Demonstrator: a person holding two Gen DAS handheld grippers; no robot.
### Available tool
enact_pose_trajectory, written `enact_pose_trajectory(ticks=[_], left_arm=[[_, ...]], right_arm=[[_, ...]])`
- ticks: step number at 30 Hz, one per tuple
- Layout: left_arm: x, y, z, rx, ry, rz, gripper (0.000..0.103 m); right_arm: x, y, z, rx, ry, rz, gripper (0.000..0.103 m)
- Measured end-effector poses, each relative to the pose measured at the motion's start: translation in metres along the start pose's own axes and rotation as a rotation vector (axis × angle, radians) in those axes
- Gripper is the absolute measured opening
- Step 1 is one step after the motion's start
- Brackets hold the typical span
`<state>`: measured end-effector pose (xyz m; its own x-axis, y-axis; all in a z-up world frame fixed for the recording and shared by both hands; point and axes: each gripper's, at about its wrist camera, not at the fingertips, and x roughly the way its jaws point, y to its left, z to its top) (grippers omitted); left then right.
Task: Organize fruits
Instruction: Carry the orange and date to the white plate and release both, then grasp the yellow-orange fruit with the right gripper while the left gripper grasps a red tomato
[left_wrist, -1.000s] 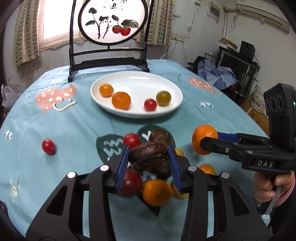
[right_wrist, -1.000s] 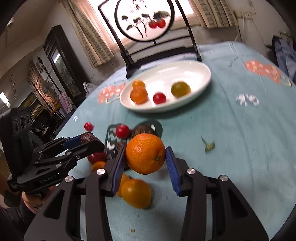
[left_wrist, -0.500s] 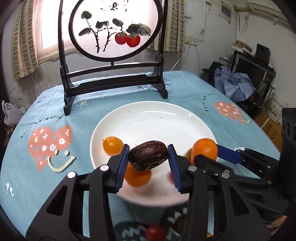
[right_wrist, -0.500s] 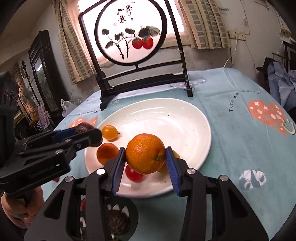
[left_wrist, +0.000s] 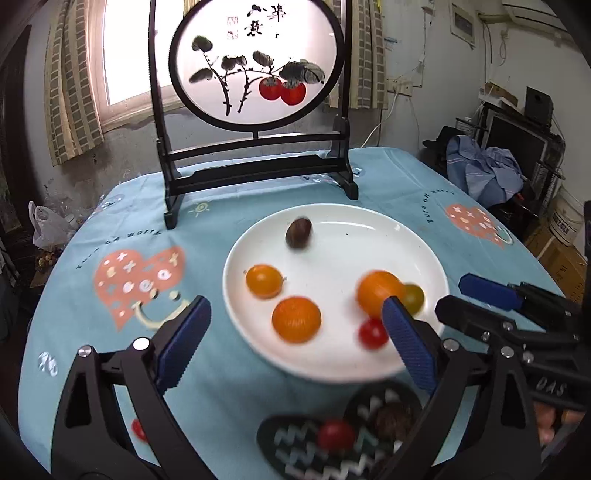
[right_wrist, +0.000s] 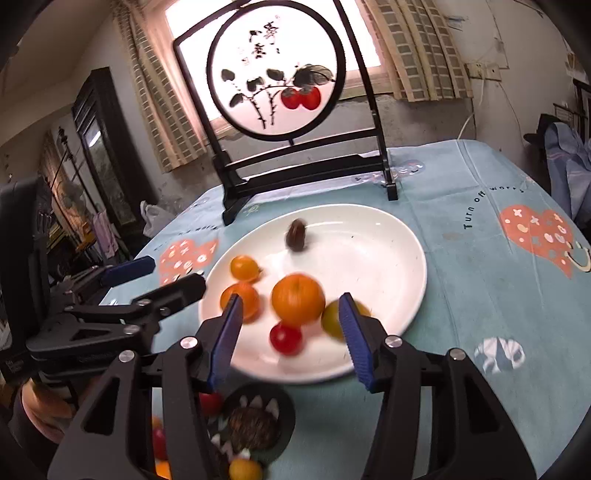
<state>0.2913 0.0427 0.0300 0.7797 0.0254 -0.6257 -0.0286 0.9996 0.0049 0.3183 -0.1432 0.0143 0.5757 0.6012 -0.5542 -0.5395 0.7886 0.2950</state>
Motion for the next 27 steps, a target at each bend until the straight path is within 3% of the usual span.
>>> enact_pose_trajectory(ticks=[3,6,9,12,19,27], left_arm=[[-0.029,0.008,-0.025,-0.003,-0.008,0.023,0.101],[-0.05,0.017,-0.055,-0.044,-0.004,-0.006,0.101],[-0.061,0.024,-0.084,-0.077,0.019,-0.025,0.101],[-0.066,0.027,-0.1,-0.096,0.034,-0.027,0.101],[-0.07,0.028,-0.116,-0.077,0.032,0.05,0.101],[-0.072,0.038,-0.116,-0.105,0.031,0.07,0.101]], right_arm=[[-0.015,0.011,-0.022,-0.043,0.035,0.028,0.055],[-0.026,0.018,-0.046,-0.075,0.095,0.07,0.055],[-0.037,0.027,-0.066,-0.135,0.157,0.099,0.055],[-0.049,0.033,-0.079,-0.177,0.166,0.101,0.055],[-0.053,0.026,-0.096,-0.151,0.221,0.114,0.055],[-0.05,0.032,-0.108,-0.188,0.269,0.13,0.055]])
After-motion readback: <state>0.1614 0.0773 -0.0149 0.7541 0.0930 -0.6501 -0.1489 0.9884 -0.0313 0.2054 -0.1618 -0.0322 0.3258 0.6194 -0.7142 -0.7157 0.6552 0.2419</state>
